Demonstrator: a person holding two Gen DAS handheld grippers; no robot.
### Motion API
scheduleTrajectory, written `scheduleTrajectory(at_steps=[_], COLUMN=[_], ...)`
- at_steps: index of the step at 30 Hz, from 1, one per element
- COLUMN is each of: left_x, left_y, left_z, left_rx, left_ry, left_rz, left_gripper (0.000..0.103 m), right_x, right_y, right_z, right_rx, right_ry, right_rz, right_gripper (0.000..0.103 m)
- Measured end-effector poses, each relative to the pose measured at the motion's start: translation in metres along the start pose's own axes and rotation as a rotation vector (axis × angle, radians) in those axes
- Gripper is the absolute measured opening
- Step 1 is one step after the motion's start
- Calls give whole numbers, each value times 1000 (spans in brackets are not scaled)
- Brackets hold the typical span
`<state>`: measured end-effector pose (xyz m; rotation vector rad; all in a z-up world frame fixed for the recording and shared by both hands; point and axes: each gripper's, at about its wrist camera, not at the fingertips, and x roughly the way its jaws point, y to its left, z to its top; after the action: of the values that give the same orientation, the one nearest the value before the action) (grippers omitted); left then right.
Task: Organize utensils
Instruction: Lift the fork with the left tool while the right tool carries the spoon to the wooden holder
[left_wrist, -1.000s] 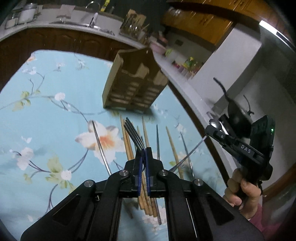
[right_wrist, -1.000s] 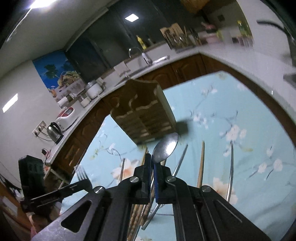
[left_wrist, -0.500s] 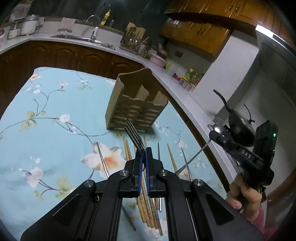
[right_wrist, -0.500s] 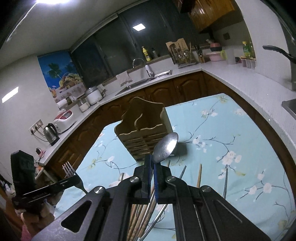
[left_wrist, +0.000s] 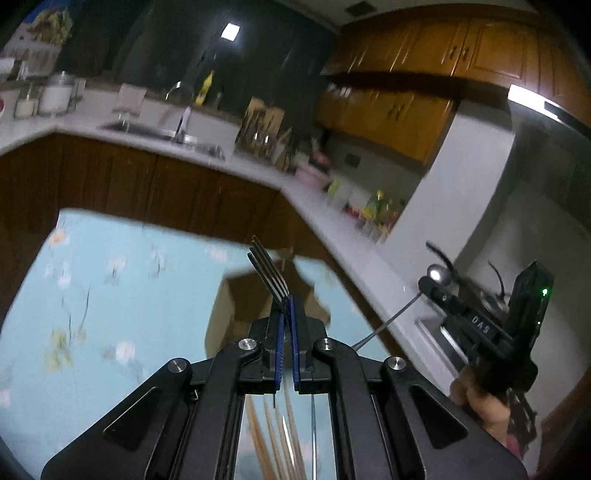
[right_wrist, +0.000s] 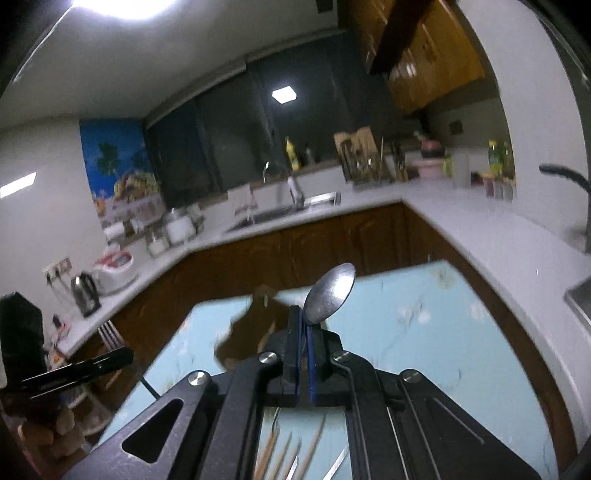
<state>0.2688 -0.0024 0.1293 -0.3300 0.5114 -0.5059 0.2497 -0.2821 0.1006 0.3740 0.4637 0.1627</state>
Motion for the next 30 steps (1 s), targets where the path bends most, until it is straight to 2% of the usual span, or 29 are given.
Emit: scheduleTrajectory(at_steps=[4, 8, 13, 17, 24, 30], left_x=[30, 66, 104, 125, 146, 146], left_y=[1, 14, 31, 39, 42, 44], left_z=[28, 36, 23, 8, -14, -19], left_rx=[16, -4, 2, 14, 41, 47], left_ry=[-52, -69, -34, 6, 75, 80], left_rz=[29, 65, 107, 122, 142, 155], left_gripper=[2, 2, 2, 2, 2, 3], right_x=[31, 67, 105, 120, 135, 140], right_y=[4, 8, 6, 1, -9, -7], right_z=[22, 17, -13, -28, -39, -46], right_rx=[-32, -75, -114, -108, -89, -97], right_ry=[-35, -13, 68, 119, 201, 223], right_rz=[-21, -41, -53, -50, -13, -8], right_gripper=[2, 2, 2, 2, 2, 2])
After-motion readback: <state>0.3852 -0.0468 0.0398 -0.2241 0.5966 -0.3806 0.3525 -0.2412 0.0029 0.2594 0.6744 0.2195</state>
